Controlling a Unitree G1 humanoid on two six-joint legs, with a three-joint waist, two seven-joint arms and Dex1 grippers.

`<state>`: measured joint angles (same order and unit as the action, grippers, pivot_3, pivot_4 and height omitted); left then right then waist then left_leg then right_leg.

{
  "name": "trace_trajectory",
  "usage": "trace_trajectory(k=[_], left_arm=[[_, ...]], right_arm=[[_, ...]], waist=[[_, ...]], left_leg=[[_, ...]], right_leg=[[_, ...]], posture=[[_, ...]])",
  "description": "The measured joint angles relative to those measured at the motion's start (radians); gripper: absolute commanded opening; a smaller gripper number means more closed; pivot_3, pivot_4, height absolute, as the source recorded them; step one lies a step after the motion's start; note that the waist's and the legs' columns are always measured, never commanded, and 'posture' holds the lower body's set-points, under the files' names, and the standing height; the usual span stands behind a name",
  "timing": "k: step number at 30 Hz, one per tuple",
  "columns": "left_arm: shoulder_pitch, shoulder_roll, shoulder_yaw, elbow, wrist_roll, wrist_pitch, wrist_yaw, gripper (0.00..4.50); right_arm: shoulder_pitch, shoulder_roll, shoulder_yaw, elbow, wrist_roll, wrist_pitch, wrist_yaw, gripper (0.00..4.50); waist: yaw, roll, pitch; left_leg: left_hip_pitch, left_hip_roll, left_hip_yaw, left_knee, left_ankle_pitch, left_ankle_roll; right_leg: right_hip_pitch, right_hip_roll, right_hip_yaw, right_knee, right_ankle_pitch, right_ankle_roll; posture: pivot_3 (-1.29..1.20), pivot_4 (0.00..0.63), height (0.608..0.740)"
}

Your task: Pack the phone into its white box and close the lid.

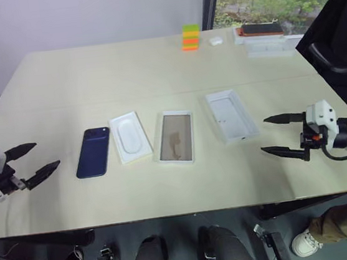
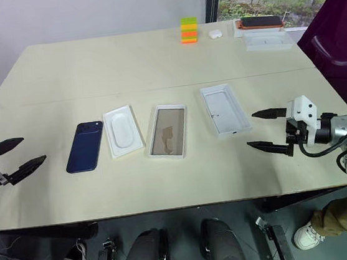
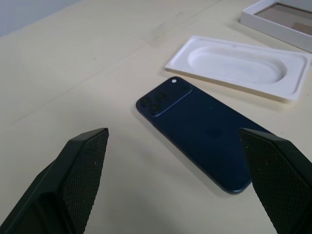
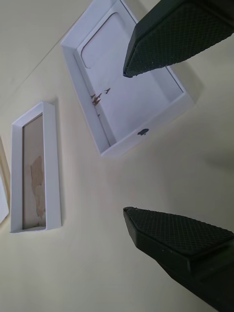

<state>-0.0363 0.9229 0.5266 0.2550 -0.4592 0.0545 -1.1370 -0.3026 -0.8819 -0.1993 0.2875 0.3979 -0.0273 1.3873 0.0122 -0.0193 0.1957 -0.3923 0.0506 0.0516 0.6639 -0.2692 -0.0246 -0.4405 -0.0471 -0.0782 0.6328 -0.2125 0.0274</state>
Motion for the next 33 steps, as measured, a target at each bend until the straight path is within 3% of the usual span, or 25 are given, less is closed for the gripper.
trace_trajectory(k=[33], left_arm=[[-0.016, -0.052, -0.02, -0.081, -0.04, 0.184, 0.04, 4.47]], right_arm=[[0.001, 0.001, 0.0, 0.002, -0.001, -0.004, -0.018, 4.45]], waist=[[0.0, 0.0, 0.0]], left_leg=[[0.0, 0.0, 0.0, 0.0, 0.0, 0.0]], right_leg=[[0.0, 0.0, 0.0, 0.0, 0.0, 0.0]], posture=[[0.0, 0.15, 0.74]])
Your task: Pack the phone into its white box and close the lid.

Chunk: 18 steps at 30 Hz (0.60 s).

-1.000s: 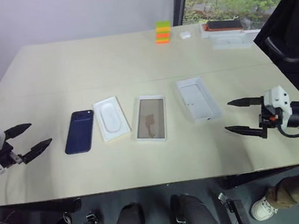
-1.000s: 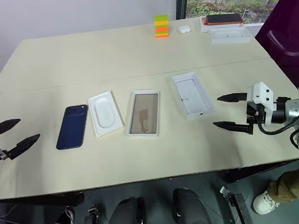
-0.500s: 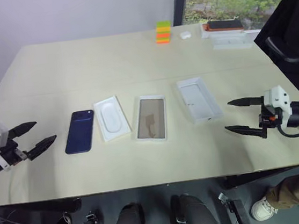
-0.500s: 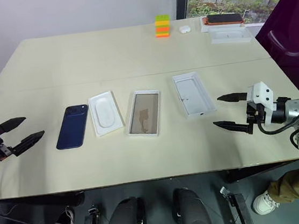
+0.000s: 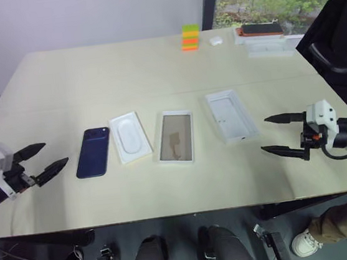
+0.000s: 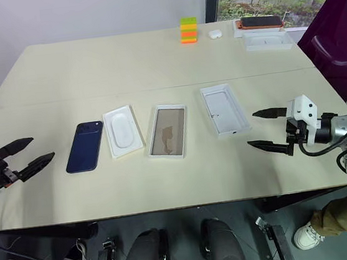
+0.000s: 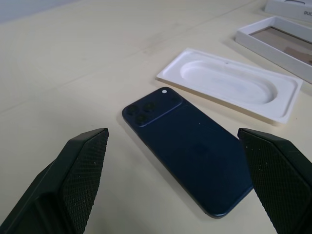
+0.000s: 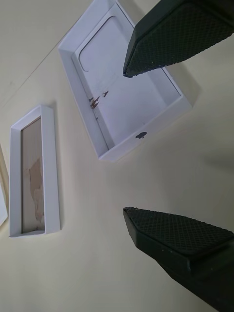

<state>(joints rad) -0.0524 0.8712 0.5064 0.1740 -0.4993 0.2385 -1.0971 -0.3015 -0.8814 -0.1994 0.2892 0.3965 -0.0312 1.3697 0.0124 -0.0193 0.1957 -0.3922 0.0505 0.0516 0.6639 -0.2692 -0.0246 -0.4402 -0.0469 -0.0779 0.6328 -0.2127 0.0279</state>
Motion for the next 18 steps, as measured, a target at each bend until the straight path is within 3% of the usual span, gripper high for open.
trace_trajectory(k=[7, 18], left_arm=[[-0.022, 0.015, -0.052, -0.163, -0.083, 0.317, 0.095, 4.47], [-0.123, -0.241, -0.11, -0.371, -0.129, 0.557, 0.506, 4.47]], right_arm=[[-0.039, 0.013, 0.025, -0.017, 0.0, 0.034, -0.026, 4.45], [-0.12, 0.079, 0.094, -0.13, -0.028, 0.082, -0.132, 4.45]], waist=[[0.0, 0.0, 0.0], [0.0, 0.0, 0.0]], left_leg=[[0.0, 0.0, 0.0, 0.0, 0.0, 0.0], [0.0, -0.001, -0.001, 0.001, 0.0, 0.0]], right_leg=[[0.0, 0.0, 0.001, 0.0, 0.0, 0.001], [0.001, 0.0, 0.002, 0.001, 0.001, -0.001]], posture=[[0.0, 0.15, 0.74], [0.0, 0.15, 0.74]])
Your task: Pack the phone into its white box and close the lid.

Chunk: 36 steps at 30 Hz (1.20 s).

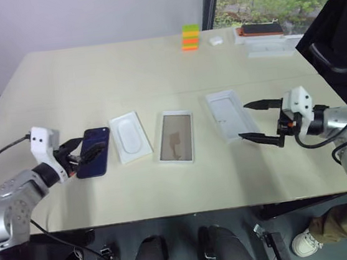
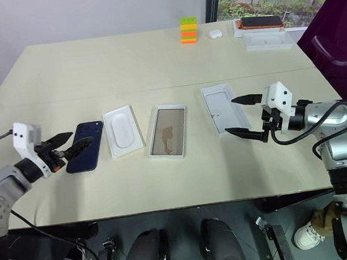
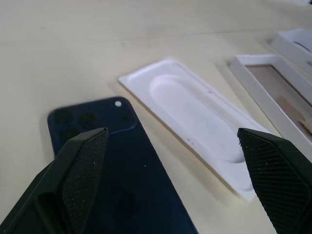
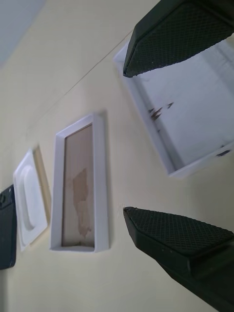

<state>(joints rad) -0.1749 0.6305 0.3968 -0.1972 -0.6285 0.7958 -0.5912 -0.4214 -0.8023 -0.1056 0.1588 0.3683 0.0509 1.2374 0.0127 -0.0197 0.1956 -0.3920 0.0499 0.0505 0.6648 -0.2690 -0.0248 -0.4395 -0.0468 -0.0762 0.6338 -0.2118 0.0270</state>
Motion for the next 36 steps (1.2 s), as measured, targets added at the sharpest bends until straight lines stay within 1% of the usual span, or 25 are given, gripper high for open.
trace_trajectory(k=[5, 10, 14, 17, 20, 23, 26, 29, 36], left_arm=[[-0.026, -0.127, -0.031, -0.086, -0.014, 0.087, 0.176, 4.47], [-0.046, -0.2, -0.045, -0.132, -0.029, 0.163, 0.296, 4.47], [-0.073, -0.196, -0.046, -0.143, -0.061, 0.281, 0.349, 4.47], [-0.076, -0.207, -0.016, -0.143, -0.116, 0.359, 0.368, 4.47], [-0.109, -0.243, 0.017, -0.136, -0.159, 0.418, 0.402, 4.47], [-0.136, -0.293, 0.021, -0.134, -0.188, 0.458, 0.44, 4.47], [-0.137, -0.299, 0.009, -0.135, -0.189, 0.47, 0.457, 4.47], [-0.133, -0.28, 0.009, -0.135, -0.173, 0.461, 0.467, 4.47], [-0.135, -0.285, -0.001, -0.135, -0.132, 0.428, 0.503, 4.47]], right_arm=[[-0.008, 0.006, 0.013, -0.026, -0.011, 0.003, -0.027, 4.45], [-0.015, 0.015, 0.028, -0.028, -0.033, -0.006, -0.044, 4.45], [-0.026, 0.025, 0.048, -0.043, -0.033, 0.006, -0.049, 4.45], [-0.032, 0.026, 0.053, -0.045, -0.032, 0.025, -0.05, 4.45], [-0.044, 0.041, 0.058, -0.046, -0.031, 0.041, -0.055, 4.45], [-0.052, 0.073, 0.072, -0.048, -0.032, 0.042, -0.067, 4.45], [-0.052, 0.089, 0.096, -0.069, -0.032, 0.052, -0.076, 4.45], [-0.052, 0.087, 0.096, -0.08, -0.032, 0.052, -0.083, 4.45], [-0.046, 0.086, 0.096, -0.08, -0.032, 0.051, -0.083, 4.45]], waist=[[0.001, 0.0, 0.0], [-0.001, 0.0, 0.0], [-0.001, 0.0, 0.0], [-0.001, 0.0, 0.0], [0.001, 0.0, 0.0], [0.0, -0.001, 0.0], [-0.001, -0.001, 0.0], [-0.001, -0.001, 0.0], [0.001, -0.001, 0.0]], left_leg=[[0.0, 0.0, -0.001, 0.0, 0.0, 0.0], [0.001, 0.0, -0.001, 0.0, 0.0, 0.0], [0.001, 0.0, -0.001, 0.0, 0.0, 0.0], [0.001, 0.0, -0.001, 0.0, 0.0, 0.0], [0.001, -0.001, -0.002, 0.001, 0.0, 0.0], [0.001, -0.001, -0.002, 0.001, 0.0, 0.0], [0.001, -0.001, -0.002, 0.001, 0.0, 0.0], [0.001, -0.001, -0.002, 0.001, 0.0, 0.0], [0.001, -0.001, -0.002, 0.001, 0.0, 0.0]], right_leg=[[0.001, 0.0, 0.0, 0.0, 0.0, 0.0], [0.001, 0.001, 0.001, 0.0, 0.0, 0.0], [0.001, 0.001, 0.001, 0.0, 0.0, 0.0], [0.001, 0.001, 0.0, 0.0, 0.0, 0.0], [0.002, 0.001, 0.0, 0.0, 0.0, 0.0], [0.002, 0.0, 0.0, 0.0, 0.0, 0.0], [0.002, 0.001, 0.001, 0.0, 0.0, 0.0], [0.002, 0.001, 0.0, 0.0, 0.0, 0.0], [0.002, 0.0, 0.0, 0.0, 0.0, 0.0]], posture=[[0.0, 0.15, 0.74], [0.0, 0.15, 0.74], [0.0, 0.15, 0.74], [0.0, 0.15, 0.74], [0.0, 0.15, 0.74], [0.0, 0.15, 0.74], [0.0, 0.15, 0.74], [0.0, 0.15, 0.74], [0.0, 0.15, 0.74]])
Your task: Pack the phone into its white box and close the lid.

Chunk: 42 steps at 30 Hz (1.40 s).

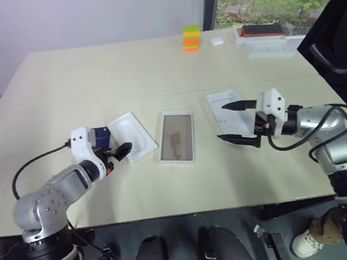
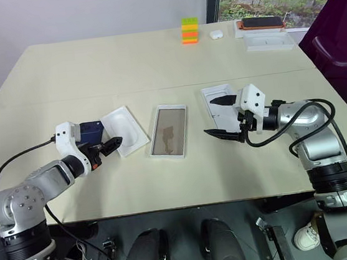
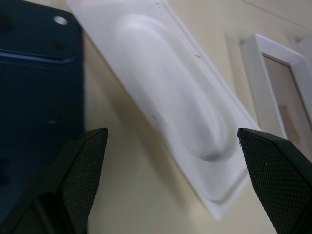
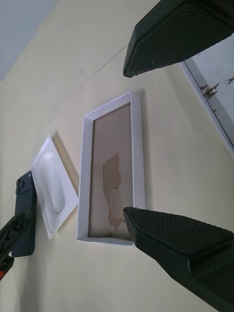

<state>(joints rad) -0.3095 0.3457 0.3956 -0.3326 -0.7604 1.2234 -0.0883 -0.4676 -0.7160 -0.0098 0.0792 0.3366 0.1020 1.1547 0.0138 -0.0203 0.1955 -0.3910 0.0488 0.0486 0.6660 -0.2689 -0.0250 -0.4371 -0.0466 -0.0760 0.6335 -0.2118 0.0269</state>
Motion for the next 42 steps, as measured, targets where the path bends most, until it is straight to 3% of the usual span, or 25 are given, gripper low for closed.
trace_trajectory(k=[20, 24, 33, 37, 42], left_arm=[[-0.1, -0.152, 0.013, 0.103, 0.048, -0.051, 0.122, 4.47], [-0.1, -0.156, 0.006, 0.111, 0.06, -0.057, 0.125, 3.18], [-0.1, -0.162, 0.002, 0.117, 0.062, -0.059, 0.119, 3.18], [-0.099, -0.176, 0.003, 0.126, 0.063, -0.061, 0.124, 1.86], [-0.098, -0.183, 0.003, 0.125, 0.062, -0.059, 0.129, 1.86]], right_arm=[[-0.002, 0.007, 0.007, 0.001, -0.013, 0.009, -0.013, 4.45], [-0.002, 0.008, 0.007, -0.013, -0.004, 0.032, -0.011, 4.5], [0.022, 0.008, 0.007, -0.038, 0.002, 0.057, -0.009, 4.5], [0.022, 0.008, 0.007, -0.038, 0.002, 0.059, -0.01, 4.5], [0.022, 0.008, 0.007, -0.039, 0.002, 0.061, -0.012, 4.5]], waist=[[0.001, 0.0, 0.0], [0.0, 0.0, 0.0], [0.0, 0.0, 0.0], [0.0, 0.0, 0.0], [0.0, 0.0, 0.0]], left_leg=[[0.0, 0.0, 0.0, 0.0, 0.0, 0.0], [0.0, 0.0, 0.0, 0.0, 0.0, 0.0], [0.0, 0.0, -0.001, 0.0, 0.0, 0.0], [0.0, 0.0, -0.001, 0.0, 0.0, 0.0], [0.0, 0.0, -0.001, 0.0, 0.0, 0.0]], right_leg=[[0.001, 0.0, -0.001, 0.0, 0.0, 0.0], [0.001, 0.0, -0.001, 0.0, 0.0, 0.0], [0.001, 0.0, -0.001, 0.0, 0.0, 0.0], [0.001, 0.0, -0.001, 0.0, 0.0, 0.0], [0.001, 0.0, -0.001, 0.0, 0.0, 0.0]], posture=[[0.0, 0.15, 0.74], [0.0, 0.15, 0.74], [0.0, 0.15, 0.74], [0.0, 0.15, 0.74], [0.0, 0.15, 0.74]])
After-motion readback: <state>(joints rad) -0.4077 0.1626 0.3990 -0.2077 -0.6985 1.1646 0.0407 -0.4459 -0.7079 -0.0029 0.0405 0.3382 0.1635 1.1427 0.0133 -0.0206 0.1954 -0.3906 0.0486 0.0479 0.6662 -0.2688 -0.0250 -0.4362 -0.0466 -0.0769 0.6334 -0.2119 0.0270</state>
